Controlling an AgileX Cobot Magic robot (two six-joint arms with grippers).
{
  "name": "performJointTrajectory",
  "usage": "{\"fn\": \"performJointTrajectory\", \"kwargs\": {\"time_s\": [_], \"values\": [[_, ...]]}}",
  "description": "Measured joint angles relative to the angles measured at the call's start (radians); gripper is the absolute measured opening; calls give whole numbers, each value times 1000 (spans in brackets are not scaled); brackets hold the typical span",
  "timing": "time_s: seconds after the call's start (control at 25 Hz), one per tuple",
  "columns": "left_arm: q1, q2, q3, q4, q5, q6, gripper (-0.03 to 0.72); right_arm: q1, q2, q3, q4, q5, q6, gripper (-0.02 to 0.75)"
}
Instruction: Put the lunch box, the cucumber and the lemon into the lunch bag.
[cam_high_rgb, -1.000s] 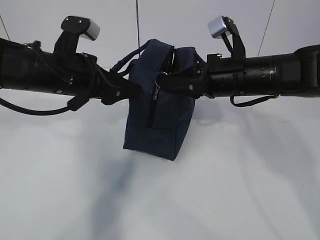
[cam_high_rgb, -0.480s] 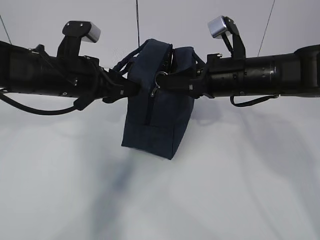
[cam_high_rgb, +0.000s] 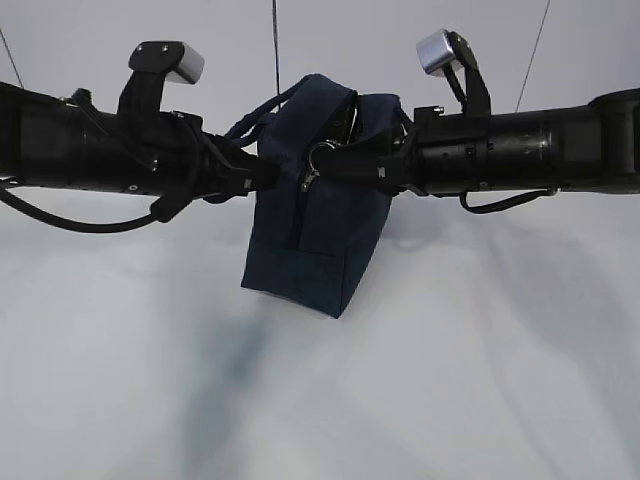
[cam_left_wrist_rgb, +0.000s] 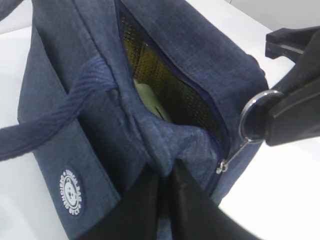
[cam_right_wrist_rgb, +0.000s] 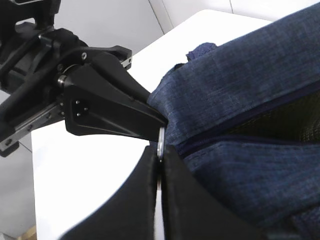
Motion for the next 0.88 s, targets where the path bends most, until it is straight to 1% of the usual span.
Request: {"fn": "performJointTrajectory", "kwargs": {"time_s": [0.28, 0.88], "values": [[0, 2, 0, 0, 23, 0, -3, 0, -25, -8, -4, 1, 5, 0], [0, 2, 0, 0, 44, -19, -3, 0, -33, -91, -15, -101, 30, 0]]}}
